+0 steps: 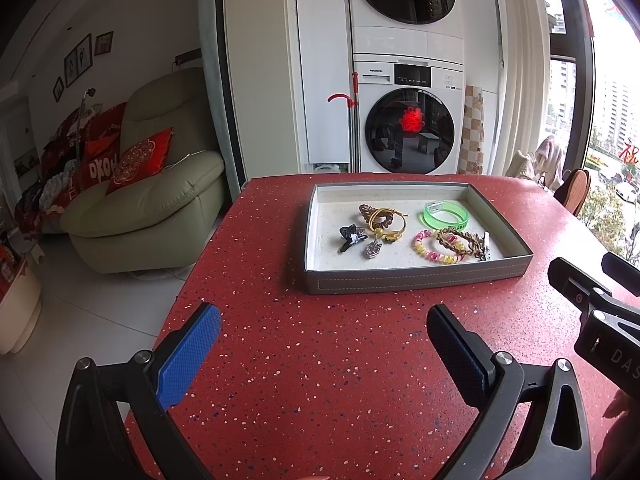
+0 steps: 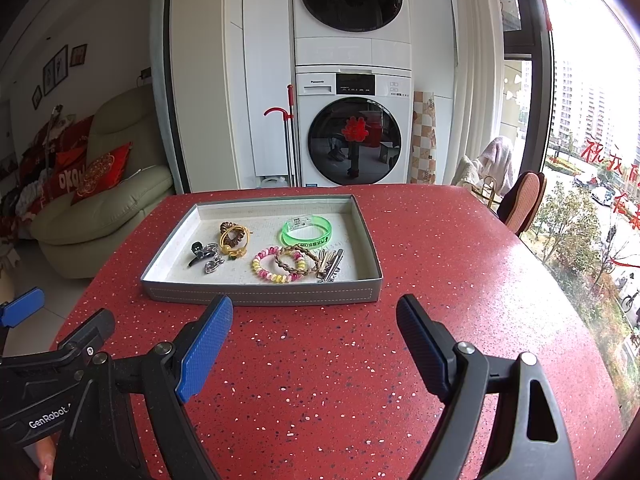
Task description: Organize jewelry
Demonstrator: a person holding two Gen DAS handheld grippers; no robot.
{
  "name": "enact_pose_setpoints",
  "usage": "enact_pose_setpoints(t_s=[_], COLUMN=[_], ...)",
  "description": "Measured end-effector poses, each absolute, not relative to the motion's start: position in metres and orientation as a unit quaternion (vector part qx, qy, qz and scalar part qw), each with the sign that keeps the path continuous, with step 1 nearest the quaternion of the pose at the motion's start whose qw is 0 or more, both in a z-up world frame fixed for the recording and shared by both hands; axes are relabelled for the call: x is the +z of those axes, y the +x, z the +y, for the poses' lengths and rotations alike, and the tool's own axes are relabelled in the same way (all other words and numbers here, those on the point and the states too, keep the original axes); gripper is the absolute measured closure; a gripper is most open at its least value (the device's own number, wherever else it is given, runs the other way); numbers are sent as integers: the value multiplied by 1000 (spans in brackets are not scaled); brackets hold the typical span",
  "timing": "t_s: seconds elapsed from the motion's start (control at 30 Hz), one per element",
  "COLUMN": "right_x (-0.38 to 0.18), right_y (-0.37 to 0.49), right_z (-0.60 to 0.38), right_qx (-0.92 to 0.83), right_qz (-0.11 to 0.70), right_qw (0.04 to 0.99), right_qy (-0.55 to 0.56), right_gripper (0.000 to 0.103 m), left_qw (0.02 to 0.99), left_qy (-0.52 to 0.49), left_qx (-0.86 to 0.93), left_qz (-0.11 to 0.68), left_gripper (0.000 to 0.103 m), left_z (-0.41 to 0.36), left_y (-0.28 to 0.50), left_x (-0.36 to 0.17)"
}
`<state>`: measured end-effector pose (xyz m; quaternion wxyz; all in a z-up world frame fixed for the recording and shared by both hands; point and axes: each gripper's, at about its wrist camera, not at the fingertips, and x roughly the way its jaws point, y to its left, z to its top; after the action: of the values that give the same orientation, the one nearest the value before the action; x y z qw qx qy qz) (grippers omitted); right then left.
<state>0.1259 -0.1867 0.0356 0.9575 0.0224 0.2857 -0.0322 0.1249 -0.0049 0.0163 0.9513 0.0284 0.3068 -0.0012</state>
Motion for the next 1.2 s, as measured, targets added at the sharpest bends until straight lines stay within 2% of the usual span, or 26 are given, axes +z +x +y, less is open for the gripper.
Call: enact_pose_setpoints(t_s=[1.2], right_x=[34], right_y=[120], right_z=[-183], right_qx=[-31], right_qz=[287], right_qw=[957], right_qy=[22], right_gripper=[17], left_qw=[949], left_qy=[21], left_qx=[-6], left_qz=[314], left_gripper=[0], left_z=[-5], left_y=[126], left_x=[14])
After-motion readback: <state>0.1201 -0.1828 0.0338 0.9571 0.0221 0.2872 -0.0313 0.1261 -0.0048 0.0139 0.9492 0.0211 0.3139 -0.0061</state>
